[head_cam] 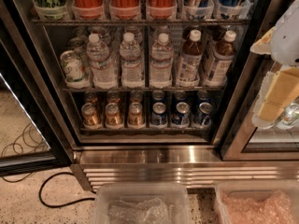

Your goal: Pick 7up can from middle shelf of fridge

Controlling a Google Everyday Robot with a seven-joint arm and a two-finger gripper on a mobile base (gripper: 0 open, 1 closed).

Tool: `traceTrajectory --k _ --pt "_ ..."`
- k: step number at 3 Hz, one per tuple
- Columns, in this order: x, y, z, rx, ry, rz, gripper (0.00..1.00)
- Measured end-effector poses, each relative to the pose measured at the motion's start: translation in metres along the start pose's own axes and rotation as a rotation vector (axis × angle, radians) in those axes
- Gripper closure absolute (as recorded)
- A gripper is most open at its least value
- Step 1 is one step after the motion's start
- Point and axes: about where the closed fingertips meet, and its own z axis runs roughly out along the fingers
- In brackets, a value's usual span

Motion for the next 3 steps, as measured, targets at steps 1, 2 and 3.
traceTrajectory --k 1,2,3 --pt "-0.002 0.000 0.000 0.004 -0.008 0.007 0.00" --pt "-0.019 0.008 0.015 -0.026 -0.086 0.043 0.00" --pt "-0.049 0.021 0.041 -0.077 -0.248 0.155 0.00"
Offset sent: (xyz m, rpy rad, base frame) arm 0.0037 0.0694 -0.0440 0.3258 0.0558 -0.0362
